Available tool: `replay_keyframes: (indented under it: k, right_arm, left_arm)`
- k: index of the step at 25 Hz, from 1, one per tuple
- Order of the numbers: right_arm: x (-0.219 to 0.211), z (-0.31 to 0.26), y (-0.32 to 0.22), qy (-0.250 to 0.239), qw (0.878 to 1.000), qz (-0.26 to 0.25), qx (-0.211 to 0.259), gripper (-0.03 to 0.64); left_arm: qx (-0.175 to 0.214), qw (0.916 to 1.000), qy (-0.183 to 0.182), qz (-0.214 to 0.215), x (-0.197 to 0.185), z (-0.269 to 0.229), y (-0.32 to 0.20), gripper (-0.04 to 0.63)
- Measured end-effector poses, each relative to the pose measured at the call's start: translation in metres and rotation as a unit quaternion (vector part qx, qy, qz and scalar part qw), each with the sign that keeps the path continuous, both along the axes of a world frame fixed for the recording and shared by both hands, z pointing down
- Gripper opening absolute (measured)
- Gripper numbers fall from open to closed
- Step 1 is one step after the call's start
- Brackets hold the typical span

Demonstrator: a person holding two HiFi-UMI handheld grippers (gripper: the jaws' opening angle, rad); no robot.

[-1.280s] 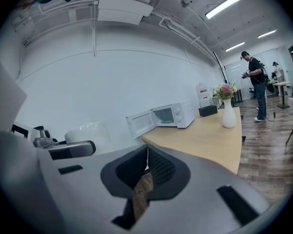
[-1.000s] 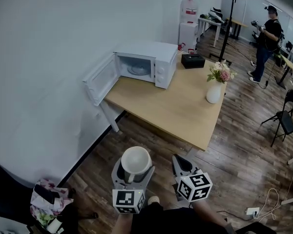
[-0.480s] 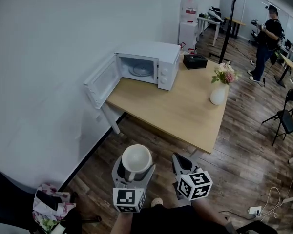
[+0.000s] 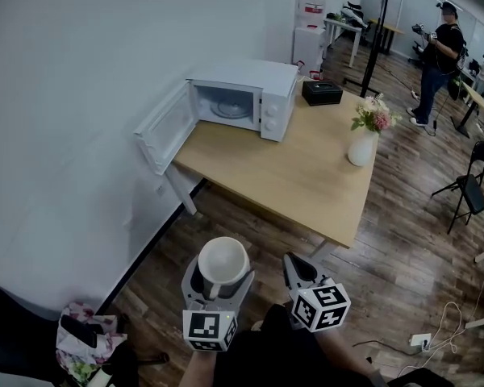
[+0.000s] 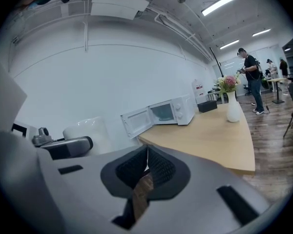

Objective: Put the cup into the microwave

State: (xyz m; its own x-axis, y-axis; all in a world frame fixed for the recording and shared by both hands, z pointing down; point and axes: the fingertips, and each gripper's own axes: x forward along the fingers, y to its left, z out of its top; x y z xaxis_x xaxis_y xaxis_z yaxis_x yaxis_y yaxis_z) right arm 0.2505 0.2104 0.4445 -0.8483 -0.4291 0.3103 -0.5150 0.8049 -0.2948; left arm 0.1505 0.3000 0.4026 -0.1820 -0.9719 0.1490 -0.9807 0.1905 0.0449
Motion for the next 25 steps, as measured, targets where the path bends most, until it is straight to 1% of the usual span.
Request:
replay_keyframes:
  k: [5,10,16,25]
  right_arm:
    - [0.004,0.003,-0.006,-0.010,1.000,0.013,-0.025,-0.006]
    - [-0.009,0.002,-0.010,-0.010,1.000,0.006,-0.020,-0.006]
    - [-0.021,0.009,-0.023,-0.004,1.000,0.002,-0.029,-0.006]
    - [-0.059,0.012,-0.057,-0.013,0.999,-0.003,-0.041,-0.006]
  left_arm:
    - [0.000,1.0000,0.003,0.003,0.003,0.002,0.000,0.479]
    - [-0.004,1.0000,0.005,0.001,-0.003,0.006,0.000,0.479]
    - [-0.002,0.9999,0.008,-0.012,-0.021,0.008,-0.010,0.479]
    - [0.000,0.9997,0.006,-0.022,-0.058,0.010,-0.043,0.479]
